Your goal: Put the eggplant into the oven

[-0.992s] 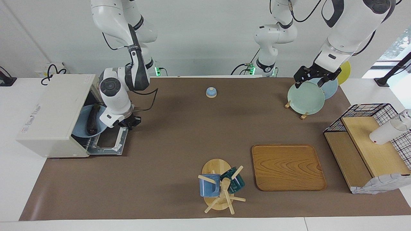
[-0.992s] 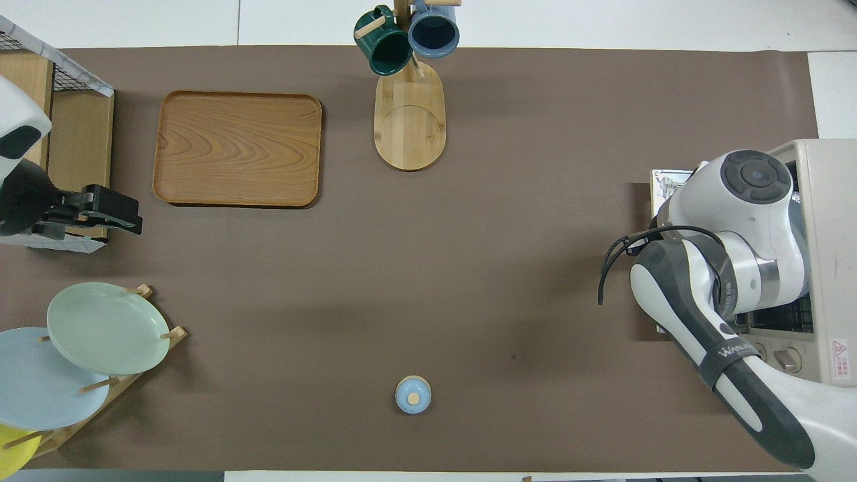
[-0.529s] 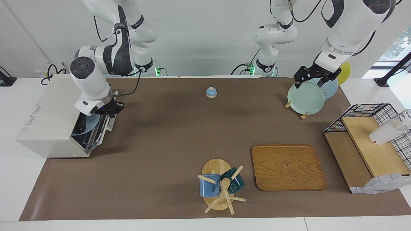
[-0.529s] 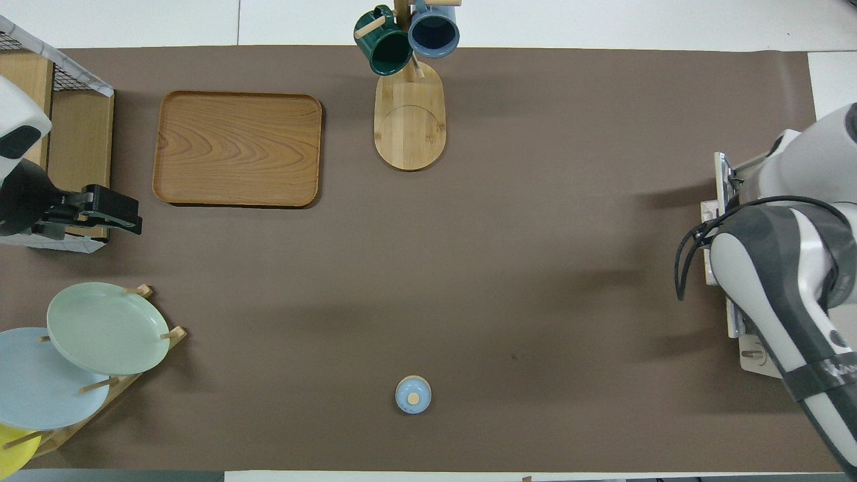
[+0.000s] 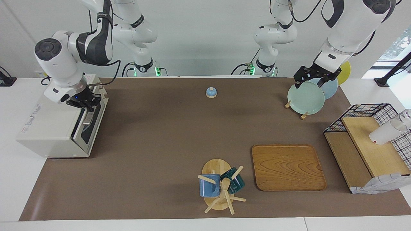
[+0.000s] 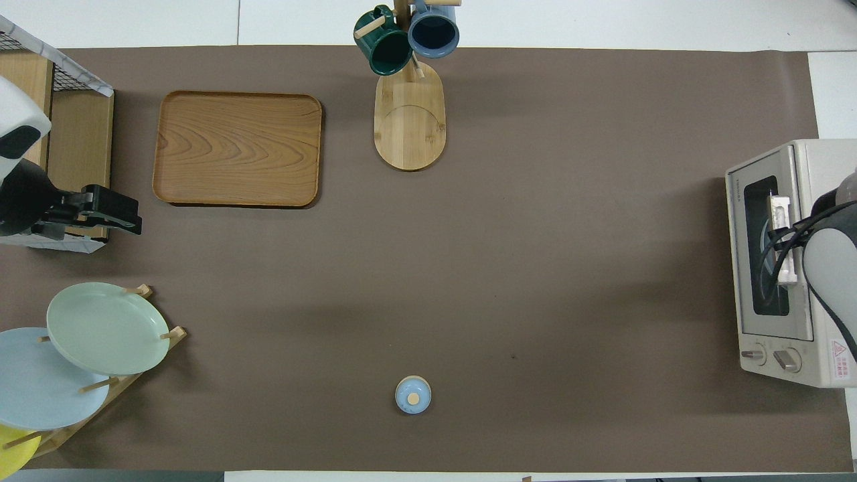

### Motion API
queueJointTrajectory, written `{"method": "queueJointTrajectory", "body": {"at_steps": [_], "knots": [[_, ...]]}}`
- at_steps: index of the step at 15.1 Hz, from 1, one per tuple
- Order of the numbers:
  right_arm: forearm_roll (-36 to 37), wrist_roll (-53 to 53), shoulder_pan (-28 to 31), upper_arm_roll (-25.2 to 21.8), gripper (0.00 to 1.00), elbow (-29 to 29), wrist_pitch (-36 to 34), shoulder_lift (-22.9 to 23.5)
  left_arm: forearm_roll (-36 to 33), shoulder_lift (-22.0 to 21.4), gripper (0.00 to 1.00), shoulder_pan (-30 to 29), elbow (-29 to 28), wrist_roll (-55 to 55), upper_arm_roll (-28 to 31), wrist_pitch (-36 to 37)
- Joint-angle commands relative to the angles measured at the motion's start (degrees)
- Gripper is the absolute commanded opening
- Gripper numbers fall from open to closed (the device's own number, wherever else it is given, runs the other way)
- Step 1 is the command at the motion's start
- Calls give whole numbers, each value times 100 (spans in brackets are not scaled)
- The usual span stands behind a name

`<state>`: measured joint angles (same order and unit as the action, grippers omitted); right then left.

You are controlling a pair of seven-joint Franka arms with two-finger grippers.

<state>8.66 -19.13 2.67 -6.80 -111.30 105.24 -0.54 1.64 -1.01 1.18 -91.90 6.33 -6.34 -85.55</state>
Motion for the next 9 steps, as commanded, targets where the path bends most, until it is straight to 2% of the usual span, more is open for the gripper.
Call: {"method": "queueJointTrajectory", "body": {"at_steps": [1, 4, 5, 9], "knots": [[22, -127, -3, 21, 9, 273, -423, -209, -94, -13, 100, -65, 5, -9, -61, 83], [-40, 145, -73, 257, 8, 1606, -1573, 176, -94, -13, 100, -65, -3, -9, -61, 83], [-48, 163, -74, 302, 9, 1855, -1716, 299, -94, -13, 100, -65, -3, -9, -61, 83], [-760, 594, -100, 302, 7, 1805, -1674, 318, -94, -13, 100, -65, 5, -9, -61, 83]]}}
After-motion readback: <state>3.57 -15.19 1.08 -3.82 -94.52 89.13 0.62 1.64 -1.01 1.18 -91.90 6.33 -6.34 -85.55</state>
